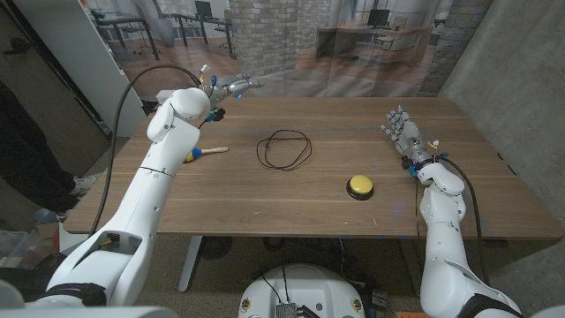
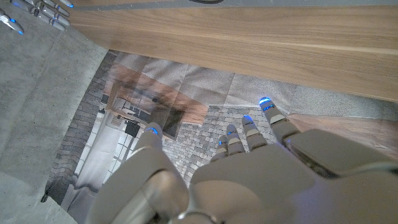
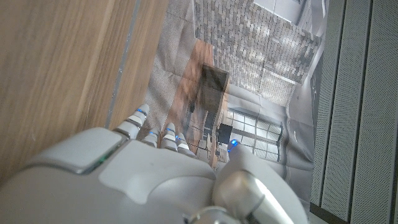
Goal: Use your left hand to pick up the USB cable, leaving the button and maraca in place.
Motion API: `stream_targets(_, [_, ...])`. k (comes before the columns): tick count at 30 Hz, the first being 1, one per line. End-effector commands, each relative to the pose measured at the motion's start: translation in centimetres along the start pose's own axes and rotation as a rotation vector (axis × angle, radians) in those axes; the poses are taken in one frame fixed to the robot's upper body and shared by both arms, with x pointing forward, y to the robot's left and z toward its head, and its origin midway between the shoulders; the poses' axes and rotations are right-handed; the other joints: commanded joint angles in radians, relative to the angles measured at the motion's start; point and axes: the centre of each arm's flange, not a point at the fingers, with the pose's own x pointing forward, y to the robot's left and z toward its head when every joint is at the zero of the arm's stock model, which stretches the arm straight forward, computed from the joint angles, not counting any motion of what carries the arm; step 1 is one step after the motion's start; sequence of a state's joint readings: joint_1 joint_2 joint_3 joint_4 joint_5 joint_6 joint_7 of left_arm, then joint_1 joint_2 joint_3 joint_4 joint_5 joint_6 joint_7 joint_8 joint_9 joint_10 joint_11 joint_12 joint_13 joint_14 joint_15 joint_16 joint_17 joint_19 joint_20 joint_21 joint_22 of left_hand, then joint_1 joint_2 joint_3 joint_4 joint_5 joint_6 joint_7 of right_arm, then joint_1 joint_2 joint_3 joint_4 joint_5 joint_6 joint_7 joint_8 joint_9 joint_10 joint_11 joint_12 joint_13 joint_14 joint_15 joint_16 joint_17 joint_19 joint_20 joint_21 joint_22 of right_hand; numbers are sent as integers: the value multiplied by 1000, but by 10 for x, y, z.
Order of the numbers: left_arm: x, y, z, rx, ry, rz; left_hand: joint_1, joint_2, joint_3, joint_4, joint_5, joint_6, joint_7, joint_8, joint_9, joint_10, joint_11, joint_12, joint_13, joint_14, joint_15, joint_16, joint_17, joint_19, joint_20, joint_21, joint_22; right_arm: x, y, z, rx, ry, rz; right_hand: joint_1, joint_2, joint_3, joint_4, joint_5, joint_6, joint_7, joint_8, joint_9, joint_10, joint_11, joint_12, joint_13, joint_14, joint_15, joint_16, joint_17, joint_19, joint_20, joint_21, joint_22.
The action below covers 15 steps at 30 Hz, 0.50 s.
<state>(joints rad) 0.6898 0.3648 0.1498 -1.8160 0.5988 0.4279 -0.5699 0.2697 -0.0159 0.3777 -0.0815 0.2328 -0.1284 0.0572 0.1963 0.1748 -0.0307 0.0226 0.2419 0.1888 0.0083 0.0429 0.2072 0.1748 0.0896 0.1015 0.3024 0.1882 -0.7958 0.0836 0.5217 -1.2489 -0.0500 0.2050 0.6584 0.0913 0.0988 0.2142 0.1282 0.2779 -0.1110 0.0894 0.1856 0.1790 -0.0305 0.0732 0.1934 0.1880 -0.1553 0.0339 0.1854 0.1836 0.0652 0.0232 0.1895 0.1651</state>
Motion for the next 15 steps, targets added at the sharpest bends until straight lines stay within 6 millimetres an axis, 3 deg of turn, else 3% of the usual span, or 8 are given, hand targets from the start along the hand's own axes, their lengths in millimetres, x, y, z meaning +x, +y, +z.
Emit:
stream_targets(1, [5,13,12,94,62,-101,16,-5,1,-11,-1,14,4,9,3,19,1,12,4,20,1,7,5,16,4,7,6,0,-2,-3,10,-4,-1,1,-8,-5,0,5,-2,4,5,5,0,6,5,4,-2,5,6,4,5,2,4,6])
stream_targets(15, [13,19,27,206,122,-201,53,-29,-12,-38,8,99,25,23,4,99,5,28,6,95,3,14,6,82,5,22,5,-9,-6,-7,20,-6,-10,-1,-9,-7,0,5,-2,4,5,5,1,7,6,4,-1,7,6,4,5,2,4,6])
